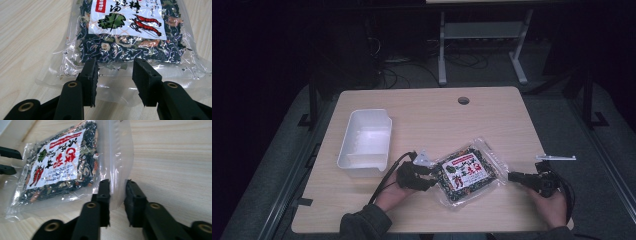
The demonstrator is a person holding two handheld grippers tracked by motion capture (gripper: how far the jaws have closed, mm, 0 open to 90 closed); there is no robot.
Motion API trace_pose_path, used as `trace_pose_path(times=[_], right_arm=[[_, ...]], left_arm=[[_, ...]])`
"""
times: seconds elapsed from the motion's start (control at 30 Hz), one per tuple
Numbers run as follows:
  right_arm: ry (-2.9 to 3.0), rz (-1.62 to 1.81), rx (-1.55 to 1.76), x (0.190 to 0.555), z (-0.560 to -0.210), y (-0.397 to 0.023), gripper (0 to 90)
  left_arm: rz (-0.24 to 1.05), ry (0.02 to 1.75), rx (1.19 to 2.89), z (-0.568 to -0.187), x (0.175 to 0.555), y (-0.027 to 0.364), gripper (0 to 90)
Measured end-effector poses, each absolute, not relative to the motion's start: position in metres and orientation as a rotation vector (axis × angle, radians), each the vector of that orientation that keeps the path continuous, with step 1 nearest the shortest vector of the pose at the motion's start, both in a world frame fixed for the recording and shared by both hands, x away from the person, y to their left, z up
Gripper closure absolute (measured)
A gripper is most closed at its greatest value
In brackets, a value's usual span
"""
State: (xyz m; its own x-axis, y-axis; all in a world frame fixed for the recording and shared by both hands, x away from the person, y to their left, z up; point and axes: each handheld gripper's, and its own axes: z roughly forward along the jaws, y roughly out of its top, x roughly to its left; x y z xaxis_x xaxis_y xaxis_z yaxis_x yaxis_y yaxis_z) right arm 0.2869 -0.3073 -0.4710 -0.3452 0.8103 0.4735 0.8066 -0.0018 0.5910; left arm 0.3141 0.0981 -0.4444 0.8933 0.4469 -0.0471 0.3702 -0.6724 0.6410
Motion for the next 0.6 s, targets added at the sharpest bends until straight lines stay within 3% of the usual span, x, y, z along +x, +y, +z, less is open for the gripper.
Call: trace_pose_path(times=[0.2,0.6], right_arm=[[2.215,1.383,1.784,0.289,-0.469,-0.31,89.3],[2.247,1.428,1.597,0.283,-0.438,-0.315,90.0]], left_arm=[[0.143,0.588,2.362,-0.443,0.316,0.099,53.6],[0.137,0.615,2.322,-0.439,0.321,0.1,38.7]])
